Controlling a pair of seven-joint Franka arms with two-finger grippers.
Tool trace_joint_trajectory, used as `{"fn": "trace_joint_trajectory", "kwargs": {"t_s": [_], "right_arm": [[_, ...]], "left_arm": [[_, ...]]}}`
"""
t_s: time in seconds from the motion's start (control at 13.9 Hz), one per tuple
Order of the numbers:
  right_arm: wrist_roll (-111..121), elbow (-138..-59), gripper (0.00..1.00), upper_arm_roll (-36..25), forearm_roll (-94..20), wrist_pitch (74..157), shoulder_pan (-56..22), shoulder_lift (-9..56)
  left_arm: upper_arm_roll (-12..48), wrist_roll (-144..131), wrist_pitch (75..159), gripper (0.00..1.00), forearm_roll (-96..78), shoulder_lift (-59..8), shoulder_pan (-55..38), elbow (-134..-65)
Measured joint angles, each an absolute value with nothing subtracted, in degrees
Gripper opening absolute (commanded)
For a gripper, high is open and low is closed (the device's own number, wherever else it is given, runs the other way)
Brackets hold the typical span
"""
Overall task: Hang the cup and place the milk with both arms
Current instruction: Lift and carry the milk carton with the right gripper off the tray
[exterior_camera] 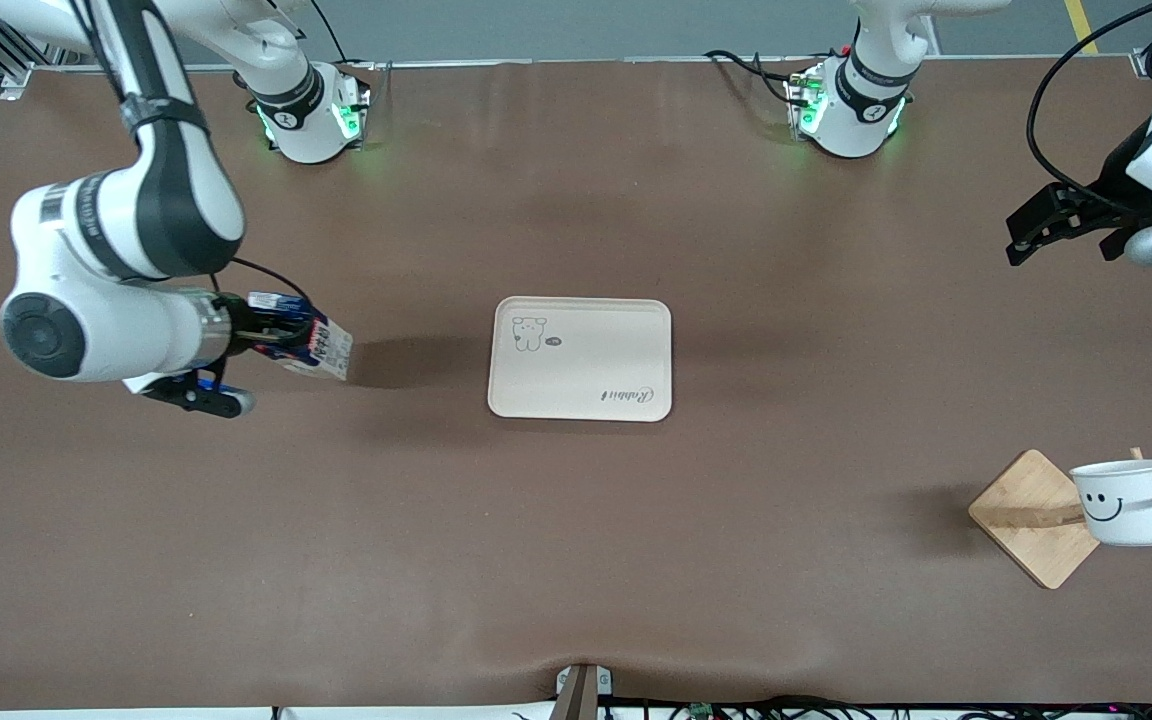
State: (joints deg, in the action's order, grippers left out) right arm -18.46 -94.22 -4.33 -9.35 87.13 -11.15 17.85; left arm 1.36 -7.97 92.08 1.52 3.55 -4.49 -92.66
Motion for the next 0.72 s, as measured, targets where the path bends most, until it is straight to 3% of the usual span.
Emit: {"fn": "trace_joint_trajectory", "kwargs": {"t_s": [0.57,0.72], "right_arm": [[-0.2,-99.2,0.00,-4.4,-5.1,87.6,2.9,16.4],[2.8,-103.2,0.00,-4.4,-4.8,91.1,5.6,15.1]], "left_arm": [[1.4,-8.0,92.1,1.00,1.5,3.6,-4.5,-92.7],[1.4,-8.0,92.1,1.00,1.5,3.6,-4.5,-92.7]]}}
